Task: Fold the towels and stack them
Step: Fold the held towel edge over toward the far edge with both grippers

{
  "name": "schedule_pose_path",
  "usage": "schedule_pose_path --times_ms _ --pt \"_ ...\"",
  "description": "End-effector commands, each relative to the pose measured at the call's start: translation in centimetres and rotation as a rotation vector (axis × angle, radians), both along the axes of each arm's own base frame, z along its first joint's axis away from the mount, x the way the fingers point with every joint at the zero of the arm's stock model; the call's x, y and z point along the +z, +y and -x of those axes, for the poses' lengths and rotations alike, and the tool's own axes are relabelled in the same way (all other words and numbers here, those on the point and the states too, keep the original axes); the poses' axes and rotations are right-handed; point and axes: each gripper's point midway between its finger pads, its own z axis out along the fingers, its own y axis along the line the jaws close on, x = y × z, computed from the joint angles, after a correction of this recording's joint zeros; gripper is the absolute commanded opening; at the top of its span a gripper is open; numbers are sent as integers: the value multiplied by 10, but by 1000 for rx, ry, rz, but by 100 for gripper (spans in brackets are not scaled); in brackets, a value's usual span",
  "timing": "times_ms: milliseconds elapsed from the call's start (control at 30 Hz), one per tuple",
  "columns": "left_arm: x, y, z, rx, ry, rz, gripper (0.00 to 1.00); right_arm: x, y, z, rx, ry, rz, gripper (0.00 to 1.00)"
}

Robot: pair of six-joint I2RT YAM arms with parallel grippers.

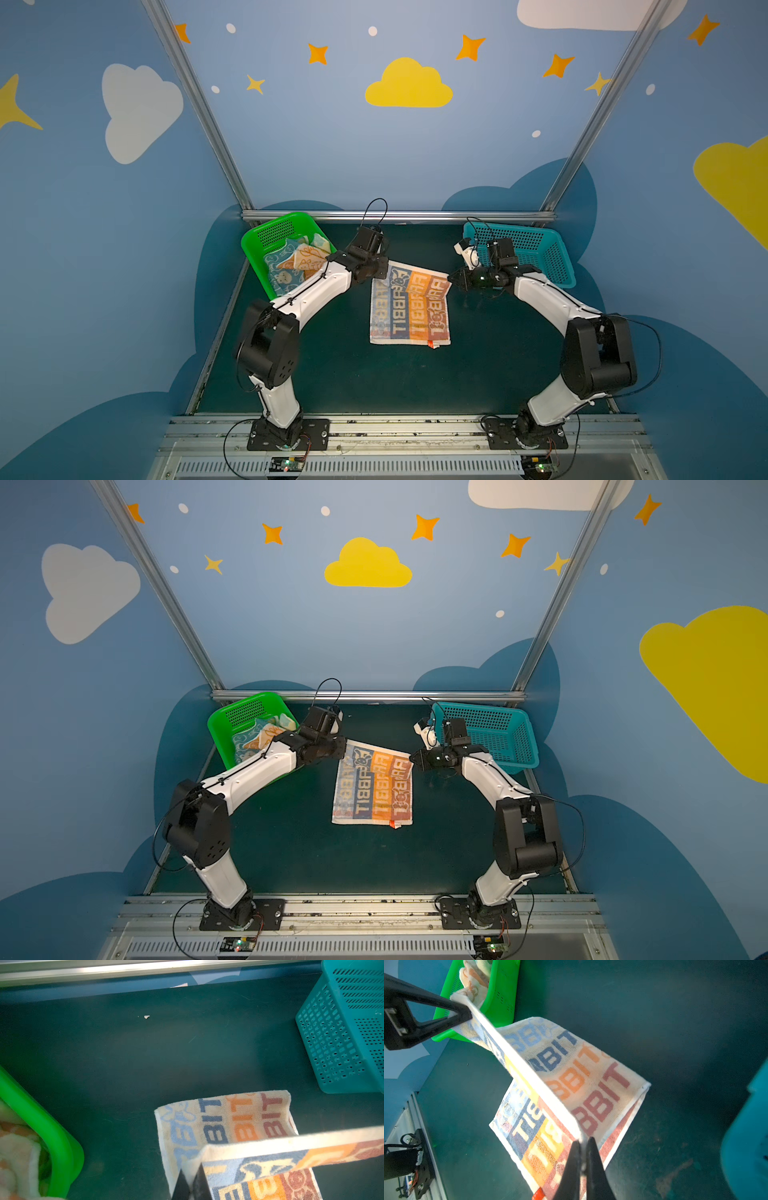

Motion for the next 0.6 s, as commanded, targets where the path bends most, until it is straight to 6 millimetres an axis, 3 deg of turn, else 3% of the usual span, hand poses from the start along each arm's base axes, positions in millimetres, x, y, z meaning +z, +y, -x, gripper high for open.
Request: schedule_pose_path --times_ms 0,367,567 --pt "-1 17 9 74 -2 -32 4 -5 -7 19 -48 51 14 0" --pt "-9 18 57 77 44 -13 4 -20 -19 63 -103 217 86 0" --pt "-21 19 81 92 84 -3 4 -39 -27 83 -150 355 143 0"
